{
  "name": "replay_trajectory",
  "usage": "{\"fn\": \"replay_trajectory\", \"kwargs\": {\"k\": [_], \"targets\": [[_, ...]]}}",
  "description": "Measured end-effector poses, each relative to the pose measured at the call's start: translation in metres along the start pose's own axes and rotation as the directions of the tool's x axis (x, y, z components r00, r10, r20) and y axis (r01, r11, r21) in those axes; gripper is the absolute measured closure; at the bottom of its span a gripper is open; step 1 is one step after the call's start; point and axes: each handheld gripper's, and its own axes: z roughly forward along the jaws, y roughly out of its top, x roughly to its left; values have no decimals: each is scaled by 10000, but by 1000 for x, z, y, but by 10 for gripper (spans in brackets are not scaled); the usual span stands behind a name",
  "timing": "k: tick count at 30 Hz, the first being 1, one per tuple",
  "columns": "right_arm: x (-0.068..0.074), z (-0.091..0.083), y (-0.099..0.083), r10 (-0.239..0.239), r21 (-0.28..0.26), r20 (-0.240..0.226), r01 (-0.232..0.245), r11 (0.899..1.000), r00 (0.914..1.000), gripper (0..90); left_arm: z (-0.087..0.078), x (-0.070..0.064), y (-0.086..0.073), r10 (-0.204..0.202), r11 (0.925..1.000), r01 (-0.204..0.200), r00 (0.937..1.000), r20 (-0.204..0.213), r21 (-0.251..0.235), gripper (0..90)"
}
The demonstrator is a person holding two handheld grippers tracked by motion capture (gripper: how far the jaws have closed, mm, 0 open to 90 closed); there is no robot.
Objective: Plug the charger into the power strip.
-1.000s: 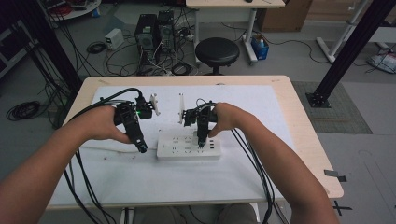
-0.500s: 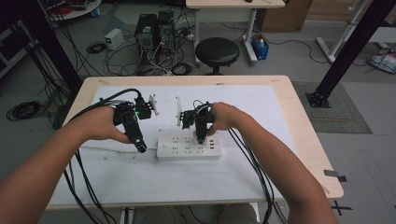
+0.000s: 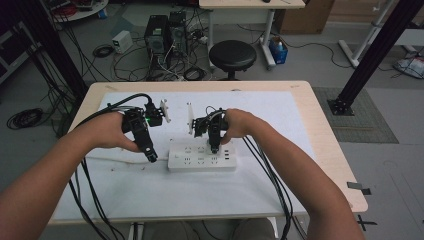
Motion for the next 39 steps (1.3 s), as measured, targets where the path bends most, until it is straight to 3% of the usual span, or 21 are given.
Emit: {"fn": "replay_trajectory", "kwargs": {"k": [1, 3, 5, 7, 11, 16, 24, 28, 30, 31, 32, 34, 35, 38, 39], "targets": [[2, 1, 1, 200, -62, 61, -200, 9998, 9998, 624, 0, 0, 0, 37, 10000, -37, 10000, -18, 11, 211], [2, 1, 3, -108, 151, 151, 106, 9998, 9998, 624, -1, 0, -1, -18, 10000, 18, 10000, -18, -36, 211], [5, 1, 6, -4, 216, 224, -1, 9998, 9997, 625, 0, 0, -1, -66, 10000, 66, 10000, -22, -75, 211], [4, 1, 7, -356, 357, 242, 347, 9988, 9991, 626, -1, 0, 0, -18, 10000, 18, 10000, -38, 5, 211], [4, 2, 8, -339, 491, 193, 330, 9982, 9992, 627, 0, 0, 1, -33, 9999, 33, 10000, 60, -98, 211], [-2, 4, 4, -240, 188, -120, 242, 9995, 9996, 624, -2, 2, -1, -20, 9999, 21, 10000, 78, -111, 210], [2, 7, 8, -414, 313, 51, 412, 9987, 9991, 627, -1, 3, -1, -43, 9999, 44, 10000, 63, -106, 210], [-4, 9, 5, -146, 28, -297, 147, 9999, 9995, 625, 0, 4, -2, -26, 10000, 27, 10000, 91, -94, 210], [0, 9, 6, -219, 21, -86, 219, 9998, 9997, 627, 1, 5, -3, -13, 10000, 13, 9999, 112, 3, 211], [1, 9, 6, -540, 126, 38, 539, 9985, 9985, 627, 1, 5, -4, -111, 9999, 111, 9999, 99, -10, 210], [6, 10, 8, -384, 174, 263, 380, 9991, 9989, 628, 0, 6, -4, -58, 10000, 58, 9999, 133, 27, 210], [10, 10, 9, -882, 286, 541, 867, 9958, 9946, 628, 0, 6, -5, -164, 9999, 164, 9998, 129, -38, 211], [9, 10, 8, -643, 309, 420, 630, 9975, 9970, 628, 0, 6, -5, -166, 9999, 166, 9997, 151, 6, 210], [0, 10, 5, -507, 65, -71, 507, 9987, 9987, 627, 0, 5, -3, -150, 9999, 150, 9999, 62, -23, 210], [1, 11, 5, -219, -29, -49, 219, 9998, 9997, 627, 0, 5, -3, -35, 10000, 35, 9999, 118, 20, 211]]}}
